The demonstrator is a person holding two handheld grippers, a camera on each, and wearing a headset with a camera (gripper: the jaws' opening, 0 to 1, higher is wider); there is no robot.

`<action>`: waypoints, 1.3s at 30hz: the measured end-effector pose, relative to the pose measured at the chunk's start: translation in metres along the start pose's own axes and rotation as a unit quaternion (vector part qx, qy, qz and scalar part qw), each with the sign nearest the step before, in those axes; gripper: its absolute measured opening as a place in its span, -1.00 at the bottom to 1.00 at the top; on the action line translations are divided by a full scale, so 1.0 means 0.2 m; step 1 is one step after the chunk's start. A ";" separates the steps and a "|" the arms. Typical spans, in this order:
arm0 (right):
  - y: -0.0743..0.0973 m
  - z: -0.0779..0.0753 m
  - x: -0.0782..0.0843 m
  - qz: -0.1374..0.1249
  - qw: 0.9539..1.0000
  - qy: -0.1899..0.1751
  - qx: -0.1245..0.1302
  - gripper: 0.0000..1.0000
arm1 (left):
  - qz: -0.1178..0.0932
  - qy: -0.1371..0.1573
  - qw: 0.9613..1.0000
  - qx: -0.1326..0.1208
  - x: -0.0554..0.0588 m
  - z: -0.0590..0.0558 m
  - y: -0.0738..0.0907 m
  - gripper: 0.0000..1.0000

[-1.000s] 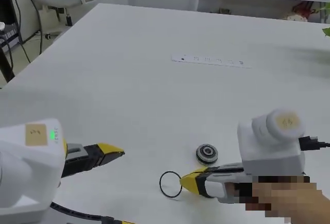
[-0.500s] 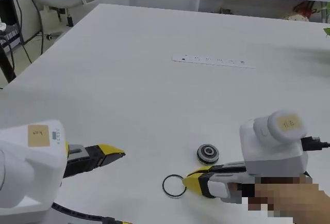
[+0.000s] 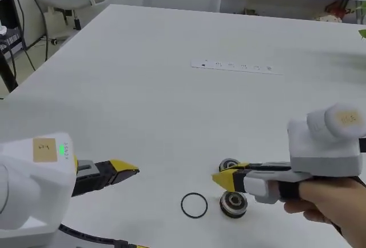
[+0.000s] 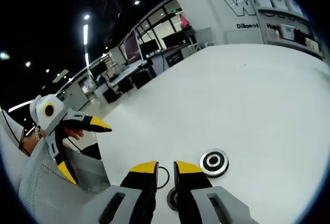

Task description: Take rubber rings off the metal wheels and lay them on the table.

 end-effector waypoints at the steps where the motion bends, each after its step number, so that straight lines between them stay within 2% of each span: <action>1: 0.01 0.00 -0.01 -0.006 1.000 -0.001 0.000 -0.80 | 0.000 0.000 1.000 0.000 0.00 0.00 0.00 0.56; 12: 0.15 -0.03 -0.13 -0.069 0.998 0.002 -0.006 -0.72 | -0.006 0.001 1.000 -0.001 -0.01 0.00 0.00 0.57; 15: 0.18 -0.02 -0.14 -0.076 0.997 0.005 -0.012 -0.66 | -0.011 0.004 1.000 -0.001 -0.02 -0.01 0.00 0.57; 19: 0.21 0.00 -0.15 -0.083 0.996 0.024 -0.024 -0.57 | -0.007 -0.002 1.000 -0.002 -0.02 -0.01 0.00 0.59; 23: 0.23 -0.02 -0.14 -0.078 0.996 0.048 -0.011 -0.54 | 0.004 -0.012 1.000 0.002 -0.03 -0.02 0.01 0.61; 28: 0.28 -0.05 -0.12 -0.072 0.996 0.059 -0.002 -0.49 | 0.002 -0.032 0.999 0.009 -0.10 -0.04 0.03 0.65; 32: 0.31 -0.08 -0.12 -0.078 0.995 0.061 0.006 -0.47 | 0.002 -0.049 0.999 0.005 -0.16 -0.03 0.04 0.64; 36: 0.34 -0.10 -0.14 -0.089 0.994 0.062 0.008 -0.46 | 0.005 -0.075 0.997 0.014 -0.25 -0.03 0.06 0.65; 39: 0.36 -0.11 -0.13 -0.092 0.994 0.062 0.007 -0.45 | -0.003 -0.091 0.996 0.023 -0.32 -0.03 0.07 0.68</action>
Point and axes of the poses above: the centre of the closed fingertips' face, and the gripper's own axes: y roughly backward along the fingers, z roughly to its left, x roughly out of its underside, the point moved 7 cm from there along y, roughly backward along the fingers, and after that the axes turned 10 degrees about x, right-handed, at the moved point
